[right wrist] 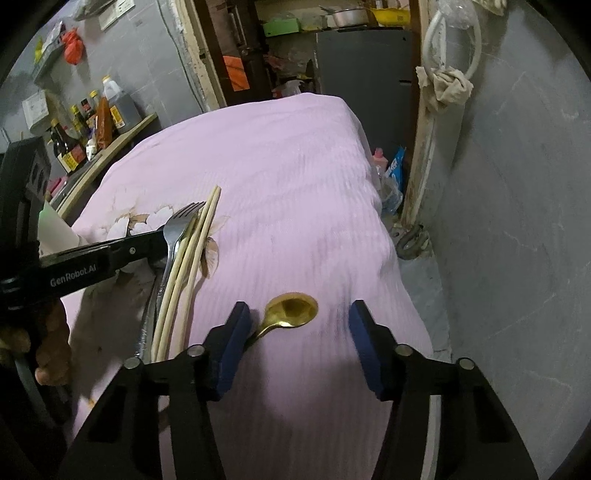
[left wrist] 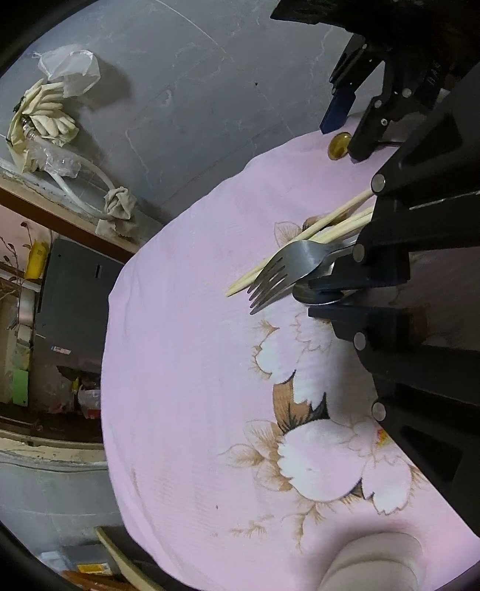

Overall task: Organize utensils
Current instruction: 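Close the right gripper on the gold spoon while the left gripper grasps a silver spoon, then lift the gold and silver spoons and carry both toward the white caddy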

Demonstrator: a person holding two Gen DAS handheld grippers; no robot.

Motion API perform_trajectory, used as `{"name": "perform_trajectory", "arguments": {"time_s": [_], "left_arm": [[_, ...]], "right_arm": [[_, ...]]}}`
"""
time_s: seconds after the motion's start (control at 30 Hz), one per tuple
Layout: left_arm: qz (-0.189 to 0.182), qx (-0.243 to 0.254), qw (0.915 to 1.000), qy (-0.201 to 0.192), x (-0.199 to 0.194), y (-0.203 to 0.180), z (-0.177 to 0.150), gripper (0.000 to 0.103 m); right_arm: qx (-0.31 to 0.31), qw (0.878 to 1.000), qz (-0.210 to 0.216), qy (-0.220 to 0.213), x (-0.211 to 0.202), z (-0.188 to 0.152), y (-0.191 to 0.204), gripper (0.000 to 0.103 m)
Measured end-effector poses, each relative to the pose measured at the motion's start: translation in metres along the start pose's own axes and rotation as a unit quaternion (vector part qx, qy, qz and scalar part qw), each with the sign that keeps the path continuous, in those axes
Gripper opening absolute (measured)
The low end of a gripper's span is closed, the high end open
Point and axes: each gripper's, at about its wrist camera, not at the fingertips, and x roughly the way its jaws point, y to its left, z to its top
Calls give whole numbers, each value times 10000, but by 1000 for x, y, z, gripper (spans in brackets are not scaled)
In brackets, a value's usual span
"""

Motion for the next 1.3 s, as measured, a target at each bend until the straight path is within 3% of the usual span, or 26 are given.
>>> {"name": "perform_trajectory", "arguments": {"time_s": [0.17,0.3,0.5,0.87,1.3], "left_arm": [[154,-93,9998,-54,-15,4,-7,6],[233,-204,9995,-51,-24,9,-11,5],[281,-281,9991,-110,-37,11,-14,3],[400,-462,9981,-64,-51,17,-24,3],[373,-619,9974,5,-53,24,-33,3]], "right_arm": [[338,9993,121,60,-2,-2,-10,29],[570,9981,198,136,0,0,-16,25],[583,9975,350,187,0,1,-10,24],[-32,9972,560,490,3,4,29,25],[17,9948,686,755,8,0,19,26]]}}
